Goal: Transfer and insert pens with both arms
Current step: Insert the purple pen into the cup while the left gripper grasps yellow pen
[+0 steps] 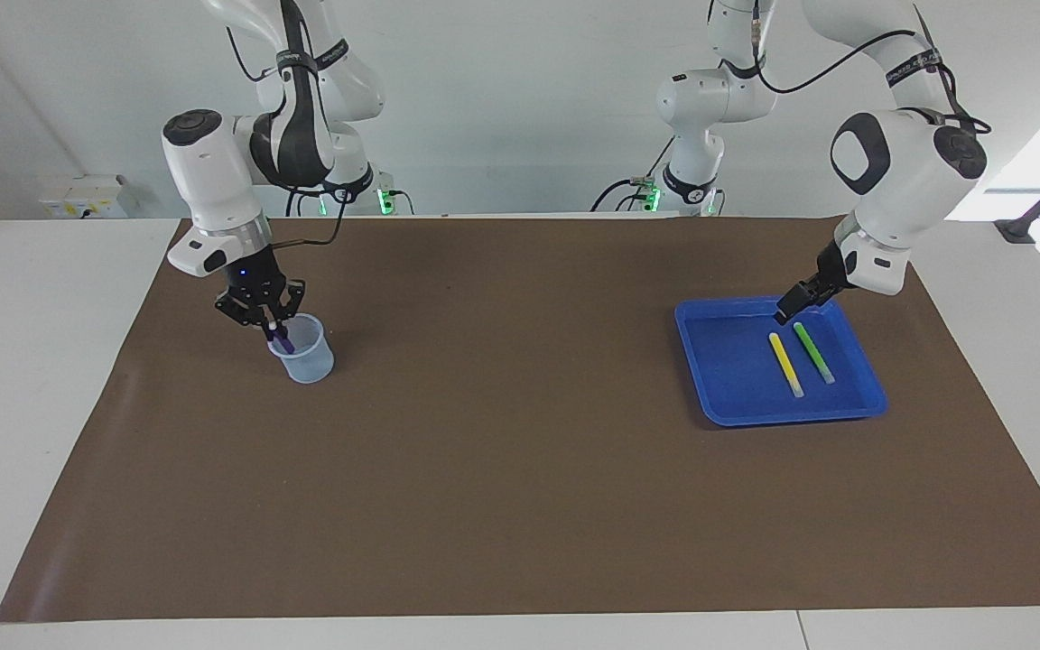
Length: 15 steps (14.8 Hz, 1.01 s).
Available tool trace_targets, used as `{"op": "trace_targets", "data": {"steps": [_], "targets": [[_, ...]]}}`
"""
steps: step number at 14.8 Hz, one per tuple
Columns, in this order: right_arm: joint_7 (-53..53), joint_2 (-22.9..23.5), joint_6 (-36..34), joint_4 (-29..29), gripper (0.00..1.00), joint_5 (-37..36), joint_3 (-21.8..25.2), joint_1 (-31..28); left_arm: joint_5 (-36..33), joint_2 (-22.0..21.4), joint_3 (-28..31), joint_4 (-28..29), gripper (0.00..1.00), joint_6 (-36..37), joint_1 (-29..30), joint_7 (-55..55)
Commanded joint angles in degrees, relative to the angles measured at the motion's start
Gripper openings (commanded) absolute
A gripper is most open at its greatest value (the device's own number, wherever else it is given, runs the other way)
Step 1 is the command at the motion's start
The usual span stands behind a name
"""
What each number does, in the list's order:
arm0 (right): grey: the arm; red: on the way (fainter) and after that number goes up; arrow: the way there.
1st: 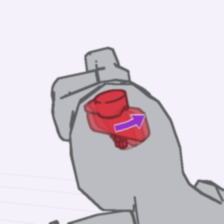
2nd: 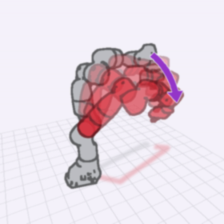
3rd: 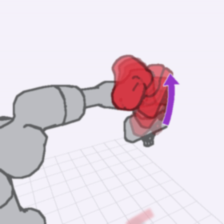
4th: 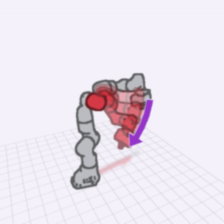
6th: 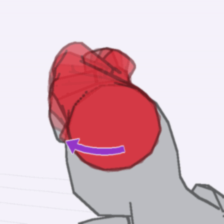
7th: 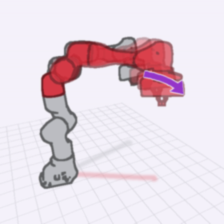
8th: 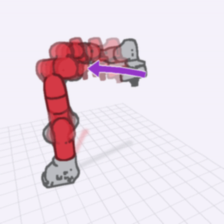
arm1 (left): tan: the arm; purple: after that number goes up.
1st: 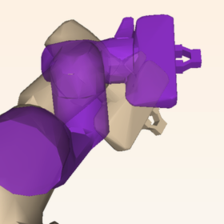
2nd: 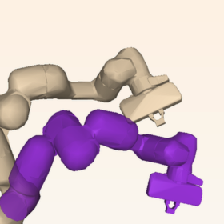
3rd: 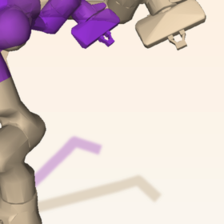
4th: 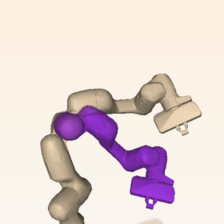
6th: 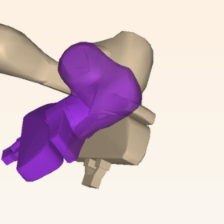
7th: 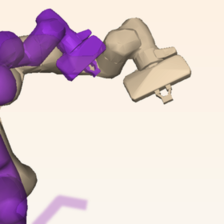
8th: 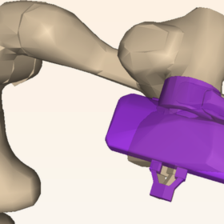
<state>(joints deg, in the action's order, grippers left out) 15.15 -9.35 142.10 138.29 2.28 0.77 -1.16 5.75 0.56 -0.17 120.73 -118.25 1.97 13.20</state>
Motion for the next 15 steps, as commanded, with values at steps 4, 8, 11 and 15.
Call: {"op": "trace_targets", "data": {"steps": [4,8,11,15], "targets": [[1.02,0.38,3.09,1.98,0.00,-0.88,-0.51,-1.83,-1.35,4.00,-0.35,5.30,1.00,-9.88,0.93,-4.58],[0.58,0.47,2.92,1.98,0.00,-0.88,-0.51,-1.83,-1.35,4.36,-0.35,10.14,1.00,-16.82,0.84,-5.20],[0.05,0.73,2.92,1.81,0.46,-0.88,-0.51,-1.83,-1.44,5.93,-0.27,10.23,0.94,-18.85,0.66,-7.29],[0.05,1.08,2.92,1.19,0.70,-0.70,-0.51,-1.83,-4.51,7.26,-0.35,9.88,0.92,-19.65,0.75,-10.64]]}}
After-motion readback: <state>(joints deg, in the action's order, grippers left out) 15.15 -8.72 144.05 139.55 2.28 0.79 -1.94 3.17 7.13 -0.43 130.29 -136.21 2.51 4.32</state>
